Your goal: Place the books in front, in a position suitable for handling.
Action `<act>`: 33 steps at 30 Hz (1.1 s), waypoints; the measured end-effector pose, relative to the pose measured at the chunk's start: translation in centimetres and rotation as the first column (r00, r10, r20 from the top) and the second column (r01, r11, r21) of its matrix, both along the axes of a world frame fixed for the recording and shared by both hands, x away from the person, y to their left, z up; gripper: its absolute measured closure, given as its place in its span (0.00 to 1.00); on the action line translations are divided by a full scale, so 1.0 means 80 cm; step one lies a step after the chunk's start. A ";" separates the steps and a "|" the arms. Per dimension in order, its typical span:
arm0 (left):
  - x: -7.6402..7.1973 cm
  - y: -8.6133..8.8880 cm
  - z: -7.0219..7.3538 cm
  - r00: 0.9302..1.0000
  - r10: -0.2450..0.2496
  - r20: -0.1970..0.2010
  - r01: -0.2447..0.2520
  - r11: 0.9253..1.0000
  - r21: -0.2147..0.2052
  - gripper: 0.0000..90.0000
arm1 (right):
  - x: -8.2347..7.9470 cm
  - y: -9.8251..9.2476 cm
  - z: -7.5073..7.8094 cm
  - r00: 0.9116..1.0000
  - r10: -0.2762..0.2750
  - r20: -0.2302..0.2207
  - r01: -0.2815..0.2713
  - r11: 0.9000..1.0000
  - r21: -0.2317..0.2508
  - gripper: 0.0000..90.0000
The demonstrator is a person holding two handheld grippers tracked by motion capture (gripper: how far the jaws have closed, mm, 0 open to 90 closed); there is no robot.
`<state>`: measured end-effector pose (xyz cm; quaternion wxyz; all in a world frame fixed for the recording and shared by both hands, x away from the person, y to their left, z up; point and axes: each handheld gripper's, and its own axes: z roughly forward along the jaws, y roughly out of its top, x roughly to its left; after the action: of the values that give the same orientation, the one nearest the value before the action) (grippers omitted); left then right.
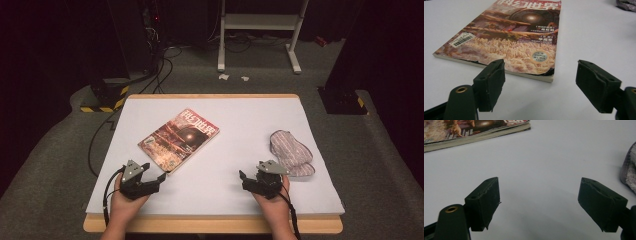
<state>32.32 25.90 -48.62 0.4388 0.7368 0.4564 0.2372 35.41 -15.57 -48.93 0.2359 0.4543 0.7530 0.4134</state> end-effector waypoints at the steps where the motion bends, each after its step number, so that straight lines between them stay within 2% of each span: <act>1: 0.000 0.000 0.000 1.000 -0.001 -0.001 0.001 1.000 0.001 0.26 | 0.000 0.000 0.000 1.000 0.002 0.001 -0.002 1.000 -0.004 0.19; 10: 0.003 -0.002 -0.003 1.000 -0.001 -0.014 0.001 1.000 0.016 0.27 | -0.001 -0.003 0.000 1.000 -0.003 0.004 0.003 1.000 0.008 0.18; 17: 0.007 -0.006 -0.008 0.998 -0.028 -0.053 0.030 0.999 0.029 0.32 | -0.001 -0.004 0.000 1.000 -0.002 0.004 0.002 1.000 0.030 0.17; 21: 0.012 -0.011 -0.011 0.997 -0.028 -0.066 0.032 0.998 0.059 0.35 | 0.000 -0.004 0.000 1.000 0.005 -0.028 -0.003 0.998 0.059 0.17; 23: 0.015 -0.014 -0.013 0.997 -0.025 -0.073 0.030 0.997 0.068 0.35 | 0.000 -0.002 -0.001 0.999 0.005 -0.042 -0.002 0.998 0.060 0.17; 25: 0.018 -0.016 -0.013 0.997 -0.026 -0.067 0.033 0.995 0.095 0.35 | 0.000 -0.002 -0.002 0.999 0.006 -0.043 -0.004 0.999 0.054 0.17; 29: 0.026 -0.010 -0.008 0.998 0.000 -0.061 0.006 0.996 0.088 0.38 | 0.000 0.000 -0.003 0.999 0.005 -0.050 -0.002 0.999 0.049 0.18; 33: 0.032 -0.007 -0.010 0.996 0.008 -0.088 -0.001 0.997 0.073 0.36 | -0.001 0.001 -0.003 0.999 0.009 -0.051 -0.007 0.999 0.047 0.18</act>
<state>34.92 25.37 -49.45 0.3905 0.7610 0.4682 0.2218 35.35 -15.49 -49.21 0.2043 0.4671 0.7506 0.4203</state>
